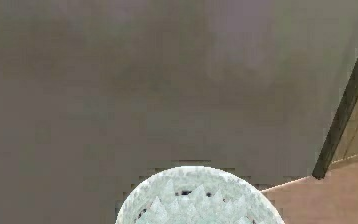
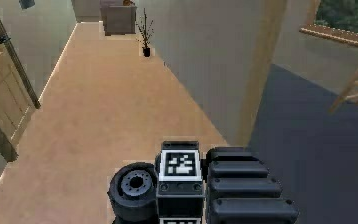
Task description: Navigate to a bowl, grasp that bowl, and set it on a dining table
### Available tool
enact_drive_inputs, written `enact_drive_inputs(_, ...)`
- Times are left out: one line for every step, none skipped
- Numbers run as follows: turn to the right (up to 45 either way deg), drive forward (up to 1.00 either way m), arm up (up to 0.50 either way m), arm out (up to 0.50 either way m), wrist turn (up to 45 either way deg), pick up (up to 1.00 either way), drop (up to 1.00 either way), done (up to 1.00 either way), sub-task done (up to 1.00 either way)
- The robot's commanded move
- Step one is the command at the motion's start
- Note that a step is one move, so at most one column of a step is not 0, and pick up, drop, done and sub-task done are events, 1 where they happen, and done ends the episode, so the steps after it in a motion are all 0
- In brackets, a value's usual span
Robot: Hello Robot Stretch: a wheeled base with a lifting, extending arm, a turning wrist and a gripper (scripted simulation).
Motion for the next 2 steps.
enact_drive_inputs(15.0,0.0,0.0,0.0,0.0,0.0,0.0,0.0,0.0)
enact_drive_inputs(-45.0,0.0,0.0,0.0,0.0,0.0,0.0,0.0,0.0)
